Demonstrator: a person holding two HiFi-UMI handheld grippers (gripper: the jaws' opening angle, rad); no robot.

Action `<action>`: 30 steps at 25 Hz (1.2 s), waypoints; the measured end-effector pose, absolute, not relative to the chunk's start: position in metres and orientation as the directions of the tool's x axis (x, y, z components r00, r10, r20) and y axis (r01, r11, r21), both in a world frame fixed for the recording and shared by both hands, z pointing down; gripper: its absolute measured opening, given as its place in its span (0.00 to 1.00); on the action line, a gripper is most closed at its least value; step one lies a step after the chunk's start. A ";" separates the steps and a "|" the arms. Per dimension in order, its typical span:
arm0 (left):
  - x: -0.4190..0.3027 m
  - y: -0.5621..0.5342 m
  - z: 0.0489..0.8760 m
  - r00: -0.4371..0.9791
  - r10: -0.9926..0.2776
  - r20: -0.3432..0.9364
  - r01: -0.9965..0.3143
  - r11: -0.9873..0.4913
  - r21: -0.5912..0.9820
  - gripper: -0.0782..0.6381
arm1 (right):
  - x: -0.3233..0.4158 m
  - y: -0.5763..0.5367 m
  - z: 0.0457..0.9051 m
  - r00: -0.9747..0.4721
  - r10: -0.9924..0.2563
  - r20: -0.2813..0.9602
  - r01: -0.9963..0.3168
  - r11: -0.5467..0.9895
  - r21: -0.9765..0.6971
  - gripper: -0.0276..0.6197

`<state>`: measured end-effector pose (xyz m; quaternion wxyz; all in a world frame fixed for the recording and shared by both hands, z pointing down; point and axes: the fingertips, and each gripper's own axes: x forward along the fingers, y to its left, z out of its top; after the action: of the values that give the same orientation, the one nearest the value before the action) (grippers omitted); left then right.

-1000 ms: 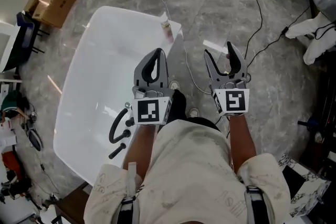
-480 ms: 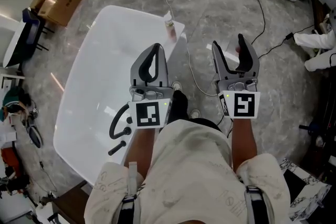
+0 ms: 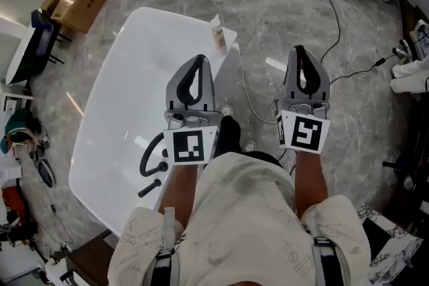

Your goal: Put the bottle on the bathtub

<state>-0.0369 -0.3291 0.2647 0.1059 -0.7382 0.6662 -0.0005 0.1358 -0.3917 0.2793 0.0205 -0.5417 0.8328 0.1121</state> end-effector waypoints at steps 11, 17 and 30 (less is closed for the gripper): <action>-0.033 -0.328 0.266 0.115 -0.984 -0.133 -0.983 -0.094 -0.155 0.11 | 0.137 -0.391 0.280 -0.430 -0.893 -0.136 -0.899 0.411 0.150 0.03; -0.031 -0.328 0.268 0.114 -0.985 -0.128 -0.983 -0.094 -0.155 0.11 | 0.135 -0.391 0.283 -0.444 -0.887 -0.125 -0.892 0.423 0.159 0.03; -0.041 -0.325 0.270 0.105 -0.987 -0.121 -0.985 -0.087 -0.148 0.11 | 0.127 -0.389 0.283 -0.448 -0.884 -0.135 -0.891 0.430 0.146 0.03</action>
<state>-0.0406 -0.3248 0.2696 0.0958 -0.7373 0.6688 -0.0049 0.1271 -0.3894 0.2833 0.0191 -0.5249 0.8453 0.0979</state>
